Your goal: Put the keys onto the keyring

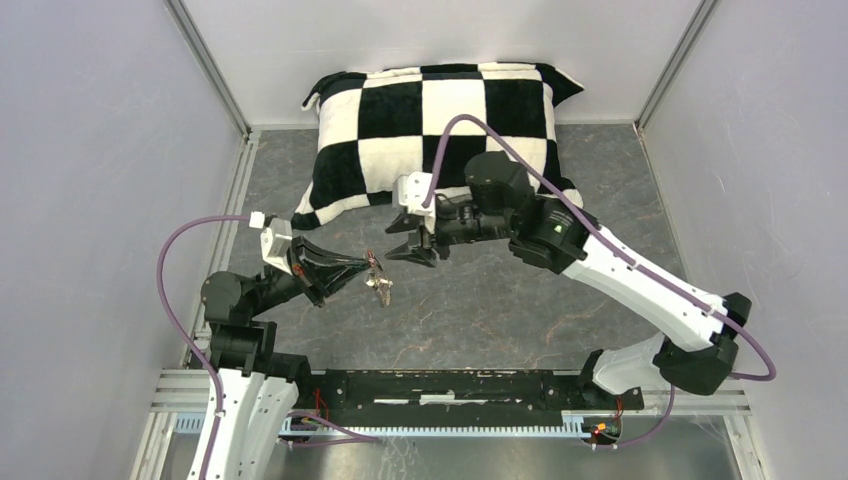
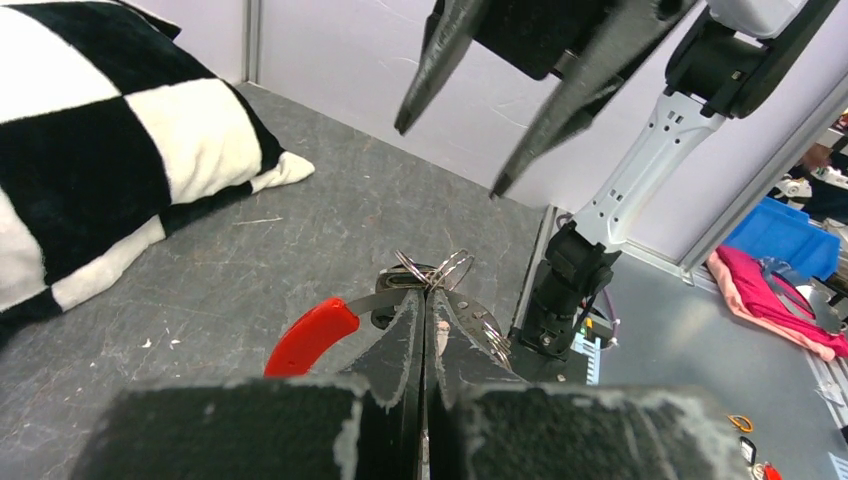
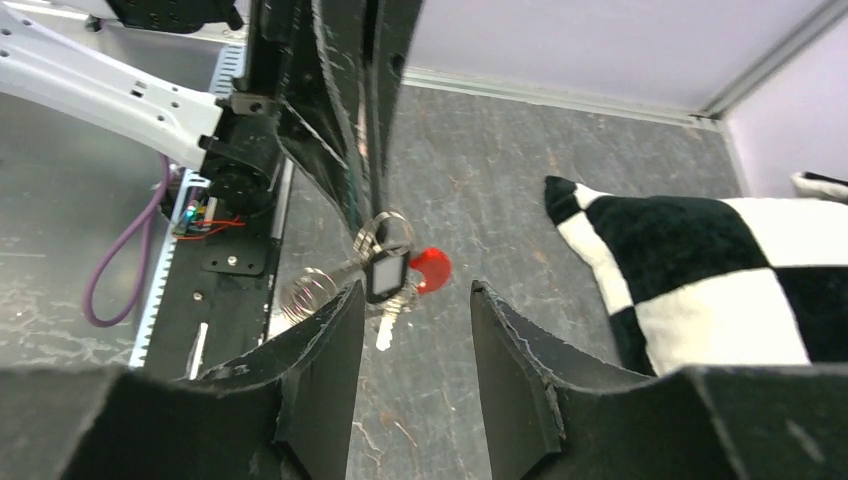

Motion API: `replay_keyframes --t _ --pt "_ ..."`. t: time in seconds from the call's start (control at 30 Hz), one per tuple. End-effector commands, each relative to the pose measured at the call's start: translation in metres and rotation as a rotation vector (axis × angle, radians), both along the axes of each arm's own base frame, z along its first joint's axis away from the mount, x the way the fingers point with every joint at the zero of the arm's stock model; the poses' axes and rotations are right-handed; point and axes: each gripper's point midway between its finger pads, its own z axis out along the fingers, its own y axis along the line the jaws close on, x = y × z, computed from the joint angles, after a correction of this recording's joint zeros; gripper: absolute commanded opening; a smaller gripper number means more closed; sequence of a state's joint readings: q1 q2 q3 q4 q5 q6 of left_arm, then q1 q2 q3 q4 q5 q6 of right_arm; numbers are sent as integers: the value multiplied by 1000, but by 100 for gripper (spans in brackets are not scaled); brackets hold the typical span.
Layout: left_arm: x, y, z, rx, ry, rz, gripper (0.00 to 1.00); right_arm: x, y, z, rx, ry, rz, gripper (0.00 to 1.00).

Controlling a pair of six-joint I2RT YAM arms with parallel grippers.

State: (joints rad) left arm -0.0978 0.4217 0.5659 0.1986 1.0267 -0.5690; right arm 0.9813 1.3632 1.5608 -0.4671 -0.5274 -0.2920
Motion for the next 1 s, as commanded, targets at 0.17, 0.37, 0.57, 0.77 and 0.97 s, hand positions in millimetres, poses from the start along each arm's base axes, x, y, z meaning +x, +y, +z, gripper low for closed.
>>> replay_keyframes --t 0.17,0.37,0.57,0.77,0.97 --pt "8 8 -10 56 -41 87 2 -13 32 3 -55 -9 44 48" --pt "7 10 -14 87 -76 105 2 -14 36 -2 -84 1 44 43" --pt "5 11 -12 93 -103 110 2 -15 38 -12 -126 29 42 43" --pt "4 11 -15 104 -99 113 2 -17 42 -19 -149 43 43 43" --pt "4 12 -14 105 -103 116 2 -16 43 -24 -164 48 30 42"
